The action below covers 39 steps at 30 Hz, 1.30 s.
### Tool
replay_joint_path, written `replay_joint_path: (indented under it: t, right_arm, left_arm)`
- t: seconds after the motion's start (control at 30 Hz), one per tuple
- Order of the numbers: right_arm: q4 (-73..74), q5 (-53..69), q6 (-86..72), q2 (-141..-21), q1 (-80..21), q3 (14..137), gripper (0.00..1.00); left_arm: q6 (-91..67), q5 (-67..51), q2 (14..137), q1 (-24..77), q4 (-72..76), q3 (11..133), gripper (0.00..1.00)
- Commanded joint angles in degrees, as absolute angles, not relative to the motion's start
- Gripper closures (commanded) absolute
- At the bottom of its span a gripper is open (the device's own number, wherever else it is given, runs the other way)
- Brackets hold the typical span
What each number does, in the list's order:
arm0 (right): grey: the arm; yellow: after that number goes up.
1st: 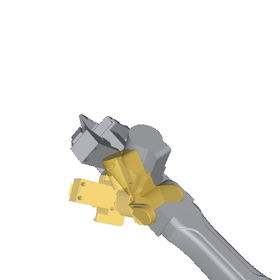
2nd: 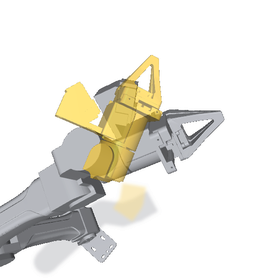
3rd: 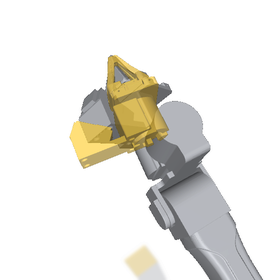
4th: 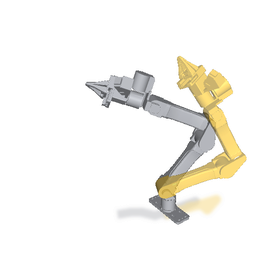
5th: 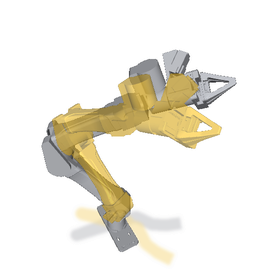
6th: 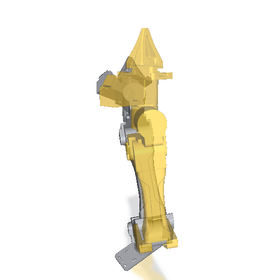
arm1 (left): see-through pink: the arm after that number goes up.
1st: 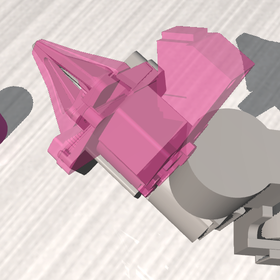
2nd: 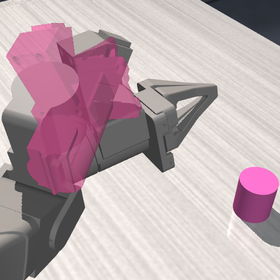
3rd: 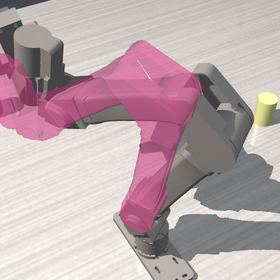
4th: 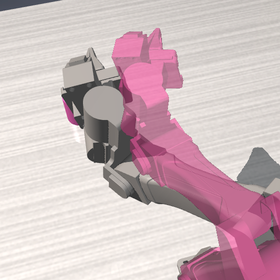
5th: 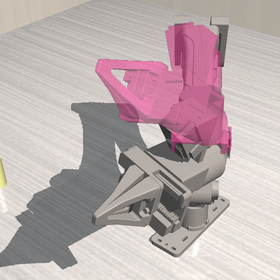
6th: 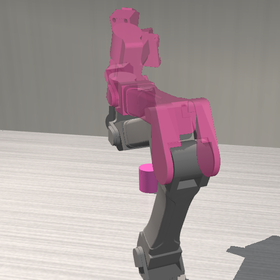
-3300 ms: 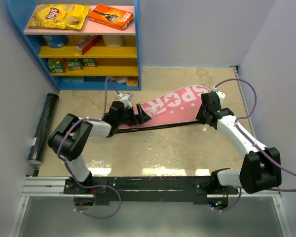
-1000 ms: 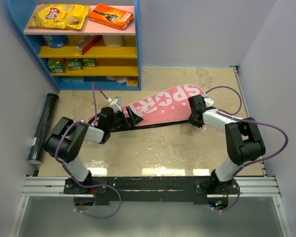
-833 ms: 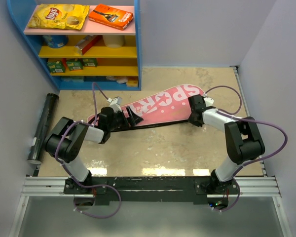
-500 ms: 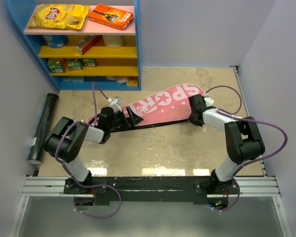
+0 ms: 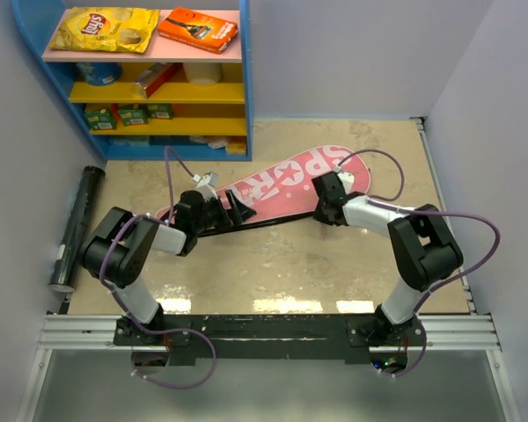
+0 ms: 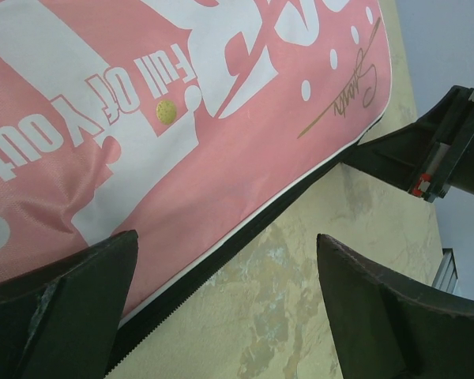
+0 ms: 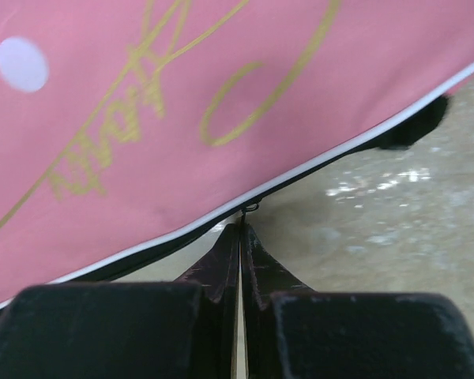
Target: Pack up the badminton gear
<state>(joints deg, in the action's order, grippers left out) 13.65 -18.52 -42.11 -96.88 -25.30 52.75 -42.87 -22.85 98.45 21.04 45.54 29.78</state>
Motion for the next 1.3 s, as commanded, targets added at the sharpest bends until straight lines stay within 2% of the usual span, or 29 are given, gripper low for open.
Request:
replay_joint_path:
  t: [0.0,0.23,0.43,0.7,1.03,1.27]
  right_arm:
    - [10.7,-14.5,-44.7,-99.7,-30.0,56.2,1.0]
    - [10.8,-12.1,-46.2,-101.7,-37.1,59.9,1.0]
    - [7.1,-4.6,-49.6,-102.1,-43.4,59.9,1.0]
    - [4.9,-4.5,-50.7,-99.8,-44.9,56.1,1.0]
    - [3.7,-6.3,-49.1,-94.8,-43.1,50.5,1.0]
    - [4.7,-6.6,-45.6,-89.3,-38.5,46.9,1.0]
  left_arm:
    - [-41.8,-23.4,101.0,22.1,39.8,29.4,0.0]
    - [-42.0,-23.5,101.3,23.0,39.9,30.0,0.0]
    - [-41.7,-23.6,99.3,25.8,37.6,32.1,0.0]
    - [-40.2,-19.6,91.5,27.8,30.2,34.9,0.0]
    - [-30.5,-5.4,72.4,27.6,-0.1,46.4,0.0]
    - [-27.1,6.8,68.9,24.3,-15.9,47.6,0.0]
